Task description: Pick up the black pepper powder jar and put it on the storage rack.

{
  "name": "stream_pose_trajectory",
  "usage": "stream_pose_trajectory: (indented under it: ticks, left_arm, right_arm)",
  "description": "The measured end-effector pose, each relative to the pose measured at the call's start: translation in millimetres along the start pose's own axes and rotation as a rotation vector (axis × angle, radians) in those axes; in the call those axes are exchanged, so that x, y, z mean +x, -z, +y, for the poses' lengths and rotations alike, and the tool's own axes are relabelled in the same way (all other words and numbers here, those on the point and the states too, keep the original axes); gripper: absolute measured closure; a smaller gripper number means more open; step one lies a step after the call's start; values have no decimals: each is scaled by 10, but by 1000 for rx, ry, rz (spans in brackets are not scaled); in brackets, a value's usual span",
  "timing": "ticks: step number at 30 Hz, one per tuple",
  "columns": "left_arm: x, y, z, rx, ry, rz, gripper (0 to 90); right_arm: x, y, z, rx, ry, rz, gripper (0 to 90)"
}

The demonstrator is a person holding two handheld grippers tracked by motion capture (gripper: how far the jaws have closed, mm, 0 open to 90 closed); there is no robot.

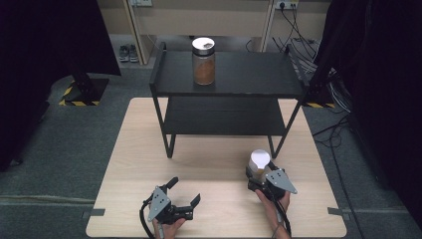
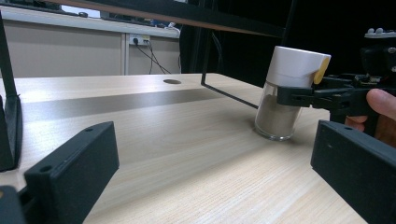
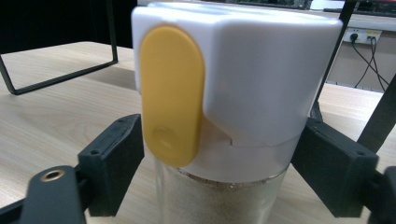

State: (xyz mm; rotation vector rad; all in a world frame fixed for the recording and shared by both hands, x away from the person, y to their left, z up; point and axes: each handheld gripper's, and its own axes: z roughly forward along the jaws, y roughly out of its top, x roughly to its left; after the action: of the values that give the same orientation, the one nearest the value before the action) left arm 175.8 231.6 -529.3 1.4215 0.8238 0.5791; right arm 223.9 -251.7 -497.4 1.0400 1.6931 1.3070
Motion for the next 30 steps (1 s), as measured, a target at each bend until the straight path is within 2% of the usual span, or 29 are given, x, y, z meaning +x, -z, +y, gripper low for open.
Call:
stream_pose_trajectory:
  ticks: [8,23,25,30]
  left_arm:
    - [0,0,1,1,0,0,3]
    - [1,0,2,1,1,1,3]
    - [1,1,1,0,1,0,3]
    - [1,2,0,0,1,1,3]
  right_arm:
    - [15,-31,35,17,8,-7,294]
    - [-13,1,104,39,-23,11,308]
    - [-3,7,119,41,-12,14,308]
    - [1,50,151,19,-11,33,308]
